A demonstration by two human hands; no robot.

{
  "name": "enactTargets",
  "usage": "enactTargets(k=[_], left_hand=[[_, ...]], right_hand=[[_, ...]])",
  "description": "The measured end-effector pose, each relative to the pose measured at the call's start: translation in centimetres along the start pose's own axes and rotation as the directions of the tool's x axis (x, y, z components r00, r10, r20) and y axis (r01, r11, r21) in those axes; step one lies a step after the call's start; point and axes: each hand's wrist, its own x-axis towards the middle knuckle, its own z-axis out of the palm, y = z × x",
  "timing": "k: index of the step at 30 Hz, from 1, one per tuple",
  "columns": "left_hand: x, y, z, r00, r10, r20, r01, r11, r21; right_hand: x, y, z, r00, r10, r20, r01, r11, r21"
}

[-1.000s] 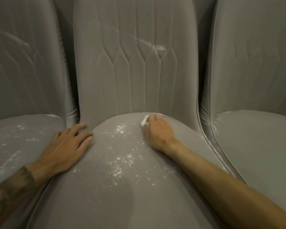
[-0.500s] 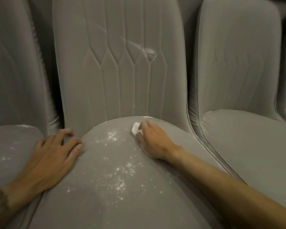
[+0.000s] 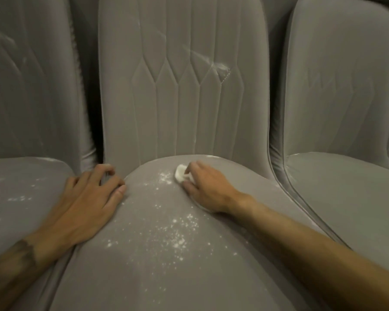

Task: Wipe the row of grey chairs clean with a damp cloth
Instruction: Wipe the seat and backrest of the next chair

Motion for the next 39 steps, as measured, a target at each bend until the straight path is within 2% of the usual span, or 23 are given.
enactTargets(k=[2,3,6,8,9,12,14,16,19,22,24,26,28,29,31,34,36,39], left_hand=[[0.0,-0.2,0.0,1.000,0.000,-0.007,0.000,1.000,-0.006],[0.0,-0.1,0.0,1.000,0.000,-0.005,0.000,1.000,-0.002],[0.0,0.2,-0.2,1.000,0.001,-0.012,0.000,1.000,0.020],[0.0,0.4,-0.3,1.000,-0.001,-0.020,0.002,0.999,0.036],[0.0,0.4,-0.3,1.000,0.000,-0.025,0.001,0.999,0.042],[-0.1,0.1,0.0,0.999,0.016,-0.043,-0.014,0.999,0.041],[-0.1,0.0,0.2,0.998,0.031,-0.061,-0.029,0.999,0.034],[0.0,-0.1,0.3,0.997,0.031,-0.069,-0.029,0.999,0.024],[0.0,0.0,0.4,0.996,0.033,-0.077,-0.031,0.999,0.024],[0.0,0.0,0.4,0.997,0.026,-0.072,-0.024,1.000,0.020],[0.0,0.0,0.5,0.997,0.029,-0.069,-0.027,0.999,0.026],[-0.1,0.0,0.3,0.998,0.027,-0.065,-0.025,0.999,0.027],[-0.1,0.1,0.3,0.998,0.026,-0.060,-0.024,0.999,0.027],[-0.1,0.0,0.2,0.998,0.024,-0.059,-0.023,0.999,0.030],[-0.1,0.0,0.3,0.998,0.027,-0.061,-0.025,0.999,0.032],[-0.1,0.0,0.3,0.998,0.030,-0.058,-0.029,0.999,0.022],[-0.1,0.0,0.3,0.999,0.030,-0.045,-0.029,1.000,0.009],[-0.2,0.1,0.1,0.999,0.031,-0.024,-0.030,0.999,0.010]], right_hand=[[-0.6,1.4,-0.8,0.999,-0.036,0.013,0.036,0.999,0.007],[-0.6,2.6,-1.3,1.000,0.006,0.022,-0.005,1.000,-0.014],[0.7,5.7,-2.7,0.957,0.289,-0.006,-0.288,0.950,-0.118],[2.1,5.1,-2.2,0.928,0.367,-0.062,-0.372,0.916,-0.152],[2.8,4.0,-1.5,0.939,0.338,-0.068,-0.345,0.925,-0.160],[3.5,0.2,0.8,0.993,0.114,-0.021,-0.115,0.991,-0.072],[2.9,-0.7,1.3,0.999,-0.036,0.029,0.037,0.999,-0.030],[2.7,0.1,0.4,0.994,-0.098,0.053,0.101,0.993,-0.058],[3.4,2.6,-1.0,0.997,0.058,0.057,-0.046,0.979,-0.199],[4.9,2.2,-0.4,0.969,0.247,-0.004,-0.242,0.947,-0.212],[5.1,0.3,0.7,0.981,0.193,-0.003,-0.192,0.973,-0.126],[4.6,-1.7,1.7,0.999,0.024,0.048,-0.024,1.000,-0.012],[3.9,-2.7,2.1,0.987,-0.140,0.085,0.140,0.990,0.002],[4.1,-2.4,1.9,0.981,-0.169,0.091,0.171,0.985,-0.016],[5.1,-1.1,1.3,0.993,-0.092,0.068,0.097,0.992,-0.077],[6.9,0.1,1.4,0.991,0.130,0.010,-0.128,0.983,-0.129],[7.6,-1.5,2.1,0.994,0.109,0.010,-0.107,0.986,-0.128],[6.1,-4.1,3.3,0.994,-0.100,0.036,0.100,0.995,-0.001]])
